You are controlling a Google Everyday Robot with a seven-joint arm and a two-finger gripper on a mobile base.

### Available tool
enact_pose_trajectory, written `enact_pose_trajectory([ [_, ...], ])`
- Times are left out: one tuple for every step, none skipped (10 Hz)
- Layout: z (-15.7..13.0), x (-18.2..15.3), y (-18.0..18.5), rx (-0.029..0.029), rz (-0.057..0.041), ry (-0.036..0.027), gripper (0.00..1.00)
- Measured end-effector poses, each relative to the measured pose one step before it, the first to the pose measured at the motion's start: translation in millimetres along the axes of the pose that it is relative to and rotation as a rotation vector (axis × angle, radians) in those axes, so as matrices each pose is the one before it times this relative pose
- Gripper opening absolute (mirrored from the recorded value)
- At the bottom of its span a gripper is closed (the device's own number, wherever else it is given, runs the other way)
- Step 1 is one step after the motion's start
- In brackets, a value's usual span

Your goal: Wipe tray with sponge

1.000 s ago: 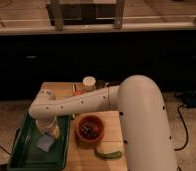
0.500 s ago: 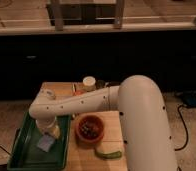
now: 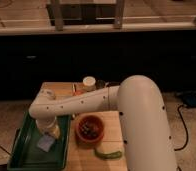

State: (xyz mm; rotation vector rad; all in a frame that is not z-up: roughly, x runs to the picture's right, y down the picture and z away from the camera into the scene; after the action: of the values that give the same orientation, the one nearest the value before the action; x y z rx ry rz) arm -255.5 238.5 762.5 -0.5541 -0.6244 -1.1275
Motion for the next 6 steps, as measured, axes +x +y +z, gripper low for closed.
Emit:
enact_pose_trajectory([
  [-0.28, 2.46, 3.01, -0.00067, 0.01003, 0.00228, 0.01],
  [-1.87, 4.08, 1.99, 0.00139, 0.00902, 0.00408, 0.01],
  [-3.65, 9.02, 1.18, -0.00042, 0.01584, 0.00949, 0.01],
  [-2.82, 10.6, -0.27, -0.00832, 0.00945, 0.0098, 0.01],
  [-0.55, 8.09, -3.23, -0.00269, 0.00533, 0.005, 0.01],
  [0.87, 10.1, -6.6, -0.01205, -0.00261, 0.00712, 0.01],
])
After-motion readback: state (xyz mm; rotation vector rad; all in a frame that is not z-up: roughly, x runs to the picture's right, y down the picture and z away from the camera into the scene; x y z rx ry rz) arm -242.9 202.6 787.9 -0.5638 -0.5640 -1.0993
